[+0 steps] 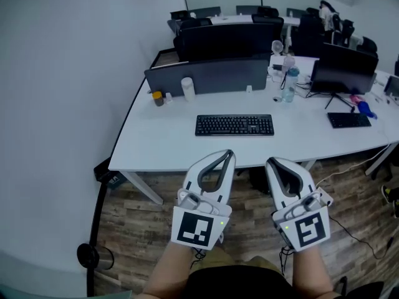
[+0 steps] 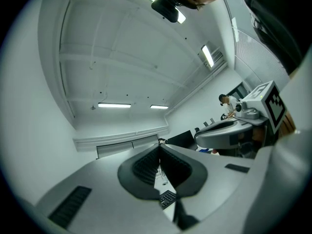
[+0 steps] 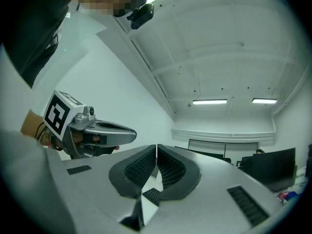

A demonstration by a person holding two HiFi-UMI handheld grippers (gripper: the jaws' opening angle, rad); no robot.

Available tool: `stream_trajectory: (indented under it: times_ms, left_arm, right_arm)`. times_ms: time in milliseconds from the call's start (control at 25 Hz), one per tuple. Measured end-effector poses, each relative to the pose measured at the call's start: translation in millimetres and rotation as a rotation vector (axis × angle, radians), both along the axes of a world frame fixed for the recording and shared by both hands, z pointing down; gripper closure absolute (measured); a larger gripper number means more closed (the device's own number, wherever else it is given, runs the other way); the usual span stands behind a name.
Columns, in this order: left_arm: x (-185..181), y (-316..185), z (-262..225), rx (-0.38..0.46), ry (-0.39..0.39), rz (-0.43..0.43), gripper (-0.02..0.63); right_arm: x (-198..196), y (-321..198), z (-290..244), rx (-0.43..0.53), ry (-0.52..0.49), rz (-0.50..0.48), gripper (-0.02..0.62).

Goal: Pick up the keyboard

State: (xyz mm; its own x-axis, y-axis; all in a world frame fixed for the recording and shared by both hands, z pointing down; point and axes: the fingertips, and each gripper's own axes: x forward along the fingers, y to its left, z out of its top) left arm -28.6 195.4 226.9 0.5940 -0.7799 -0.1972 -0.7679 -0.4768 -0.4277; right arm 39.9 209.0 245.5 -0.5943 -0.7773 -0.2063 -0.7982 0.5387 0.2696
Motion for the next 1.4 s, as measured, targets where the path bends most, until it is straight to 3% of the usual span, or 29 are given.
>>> stream_trajectory:
  times_ms: [600,760,920,1120,1400]
  left_arm:
    - [-14,-66,19,-0.056,-0.006,0.034,0.598]
    - [-16,-78,23,-0.058,-0.005,0.031,0.598]
    - [-23,-94,28,-0.082,0.012,0.019,0.598]
    - [-26,-117,33,-0.097,0.004,0.021,0.598]
    - [-37,-154,30,-0.106,0.000,0.024,0.598]
  right_arm:
    - [-13,-60,18,-0.068,0.026,0.051,0.563]
    - [-11,-72,21,-0.063,-0.012,0.053,0.563]
    - [-14,-85,29,-0.095,0.026,0.051,0.563]
    - [-22,-108,32,-0.098,-0.019,0.042,0.563]
    - [-35,-146,30,-0.142,0.021,0.047,0.563]
